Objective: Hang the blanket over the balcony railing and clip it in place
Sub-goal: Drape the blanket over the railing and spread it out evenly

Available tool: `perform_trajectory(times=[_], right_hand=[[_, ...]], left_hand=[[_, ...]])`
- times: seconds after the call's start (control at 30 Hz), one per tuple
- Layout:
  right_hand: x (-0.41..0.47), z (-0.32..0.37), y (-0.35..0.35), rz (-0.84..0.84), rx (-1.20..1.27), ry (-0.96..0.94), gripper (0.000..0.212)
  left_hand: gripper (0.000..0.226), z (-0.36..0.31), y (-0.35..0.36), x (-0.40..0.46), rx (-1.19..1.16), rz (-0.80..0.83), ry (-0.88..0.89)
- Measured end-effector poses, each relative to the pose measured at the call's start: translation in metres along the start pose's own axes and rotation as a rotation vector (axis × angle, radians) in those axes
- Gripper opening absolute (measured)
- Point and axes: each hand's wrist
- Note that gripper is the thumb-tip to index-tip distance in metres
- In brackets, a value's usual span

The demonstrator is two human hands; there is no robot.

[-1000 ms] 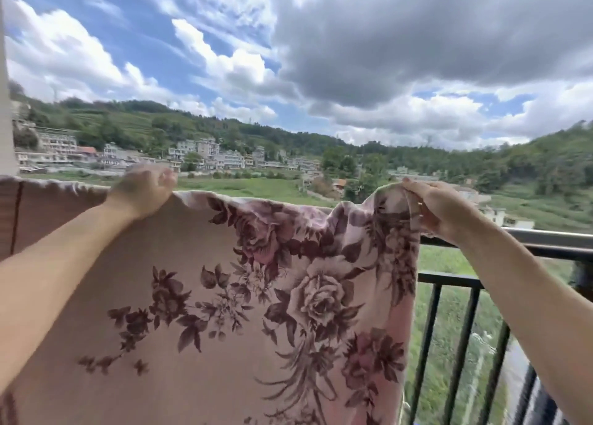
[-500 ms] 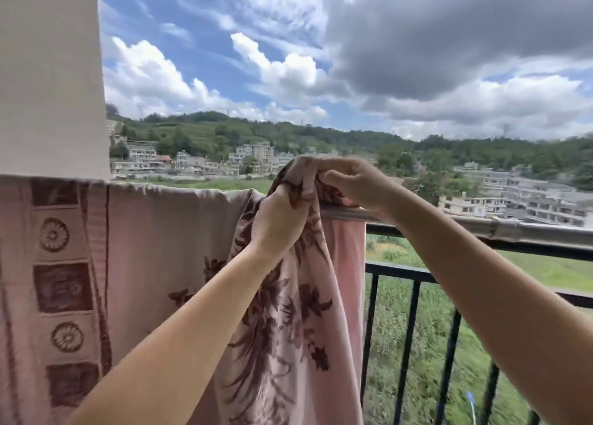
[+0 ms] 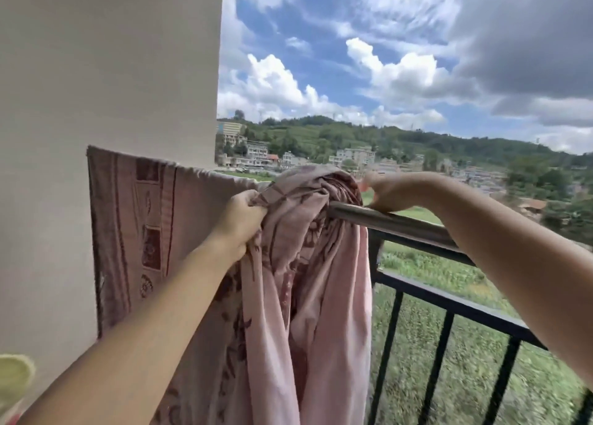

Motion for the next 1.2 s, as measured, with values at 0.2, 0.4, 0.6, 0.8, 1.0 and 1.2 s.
perform_trajectory(times=[0.2,0.4,0.6,0.8,1.0,1.2], right_hand=[[0.051,0.02,-0.009,0.098,0.031,-0.077,0.022],[0.11,0.025,-0.026,-0.715,0.116,-0.247,0.019],[0.149,0.07,0.002,-0.175,-0.07,0.019,0.019],[0.118,0.098,-0.011,0.119,0.522,-0.205,0.047],[0.067,0.099,-0.014,0.22,0.034,-0.14,0.034],[0.066,0.108,0.014,-0.059,-0.304,-0.358,0.054]], left_hand=[[0.023,-0.039,-0.027,0.034,-0.331,0.066,-0.025],[0.005,-0.014,-0.066,0.097,0.056,-0.422,-0.107],[0.045,0.065,-0.087,0.126,0.522,-0.296,-0.134],[0.022,0.044,-0.028,0.023,0.668,-0.429,0.772],[0.023,0.054,-0.011,0.024,1.01,-0.264,0.451],[0.027,-0.002,-0.056,0.033,0.545,-0.244,0.678]])
Point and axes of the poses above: each hand's wrist, its own x-axis towards the middle knuckle, its own y-axis out of the palm, z = x × y, and after that the axes turned 7 degrees about x, right-handed
